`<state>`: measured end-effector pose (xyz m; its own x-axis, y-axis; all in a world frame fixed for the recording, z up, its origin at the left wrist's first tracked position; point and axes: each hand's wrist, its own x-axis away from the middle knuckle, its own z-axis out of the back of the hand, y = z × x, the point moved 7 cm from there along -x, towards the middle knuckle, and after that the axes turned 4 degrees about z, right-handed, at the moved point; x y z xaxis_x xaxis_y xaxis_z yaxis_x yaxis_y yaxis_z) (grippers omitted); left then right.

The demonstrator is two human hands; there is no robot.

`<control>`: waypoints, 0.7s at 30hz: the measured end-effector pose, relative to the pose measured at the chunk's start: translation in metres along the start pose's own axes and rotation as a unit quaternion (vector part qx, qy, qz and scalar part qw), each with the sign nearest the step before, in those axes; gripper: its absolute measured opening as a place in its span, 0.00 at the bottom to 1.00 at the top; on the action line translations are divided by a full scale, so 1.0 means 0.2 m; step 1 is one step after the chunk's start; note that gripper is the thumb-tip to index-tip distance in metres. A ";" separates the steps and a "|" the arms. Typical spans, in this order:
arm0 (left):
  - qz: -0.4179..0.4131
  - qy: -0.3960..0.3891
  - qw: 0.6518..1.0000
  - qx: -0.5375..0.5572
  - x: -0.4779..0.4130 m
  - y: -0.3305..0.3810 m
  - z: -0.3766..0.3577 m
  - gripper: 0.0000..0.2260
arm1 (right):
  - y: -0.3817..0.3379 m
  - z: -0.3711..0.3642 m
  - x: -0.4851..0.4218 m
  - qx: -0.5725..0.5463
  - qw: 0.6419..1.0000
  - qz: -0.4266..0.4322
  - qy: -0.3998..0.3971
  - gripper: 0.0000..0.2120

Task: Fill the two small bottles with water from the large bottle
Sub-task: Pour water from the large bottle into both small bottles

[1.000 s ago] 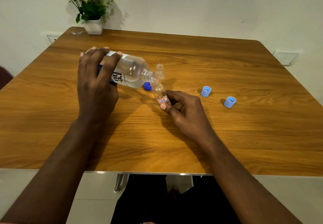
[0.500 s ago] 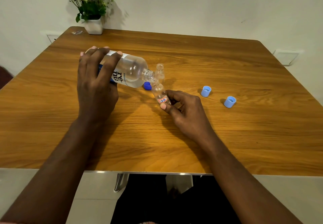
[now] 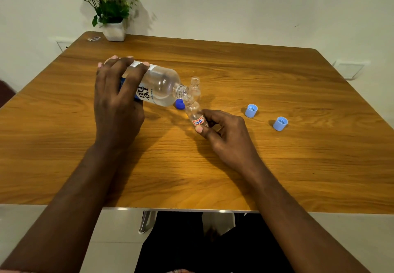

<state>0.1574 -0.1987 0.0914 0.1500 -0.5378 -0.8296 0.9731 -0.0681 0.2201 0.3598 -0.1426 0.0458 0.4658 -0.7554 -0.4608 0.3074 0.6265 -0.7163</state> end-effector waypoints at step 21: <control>0.002 0.001 1.000 0.003 0.00 0.01 0.01 0.25 | 0.00 0.00 0.00 0.000 1.000 0.003 0.002 0.11</control>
<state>0.1590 -0.1998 0.0924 0.1548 -0.5360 -0.8299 0.9713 -0.0709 0.2270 0.3600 -0.1437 0.0459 0.4653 -0.7519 -0.4670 0.3042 0.6313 -0.7133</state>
